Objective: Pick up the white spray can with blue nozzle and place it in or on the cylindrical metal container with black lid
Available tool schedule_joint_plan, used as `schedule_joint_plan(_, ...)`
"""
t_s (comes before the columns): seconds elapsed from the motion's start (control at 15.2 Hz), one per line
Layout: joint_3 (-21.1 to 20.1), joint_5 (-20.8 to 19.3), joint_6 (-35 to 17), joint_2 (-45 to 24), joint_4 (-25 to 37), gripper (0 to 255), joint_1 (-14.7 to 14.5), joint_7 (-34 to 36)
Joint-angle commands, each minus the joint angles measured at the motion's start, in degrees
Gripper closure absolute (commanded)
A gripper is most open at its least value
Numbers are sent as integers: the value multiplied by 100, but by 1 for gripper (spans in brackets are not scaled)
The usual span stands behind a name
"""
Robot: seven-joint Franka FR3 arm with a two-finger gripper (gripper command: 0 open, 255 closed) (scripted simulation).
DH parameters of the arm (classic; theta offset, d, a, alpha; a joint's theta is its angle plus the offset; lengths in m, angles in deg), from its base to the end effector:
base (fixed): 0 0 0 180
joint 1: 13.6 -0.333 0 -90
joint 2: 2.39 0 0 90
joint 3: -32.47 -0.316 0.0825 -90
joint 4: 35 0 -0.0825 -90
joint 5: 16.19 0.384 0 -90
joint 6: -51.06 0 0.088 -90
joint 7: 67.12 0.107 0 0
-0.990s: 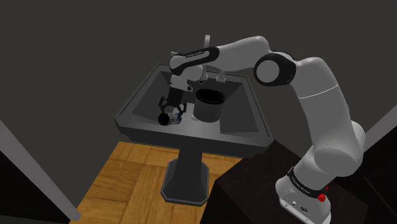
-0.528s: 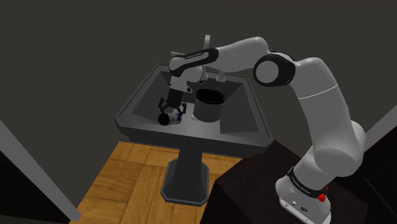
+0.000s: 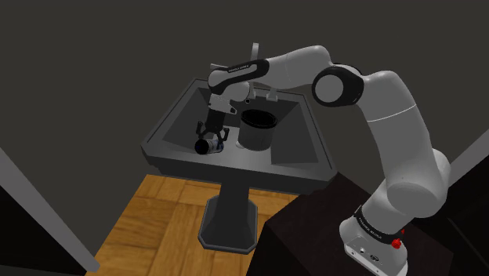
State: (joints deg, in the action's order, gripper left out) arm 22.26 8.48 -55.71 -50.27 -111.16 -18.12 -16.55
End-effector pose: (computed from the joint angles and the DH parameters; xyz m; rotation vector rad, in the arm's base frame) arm 0.6879 0.1864 0.2255 -2.5066 1.1404 0.7480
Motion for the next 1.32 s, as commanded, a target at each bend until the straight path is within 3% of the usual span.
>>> schedule_joint_plan(0.0, 0, 0, -3, -3, 2, 255, -1, -1)
schedule_joint_plan(1.25, -35, -11, 768, 632, 226, 255, 55, 378)
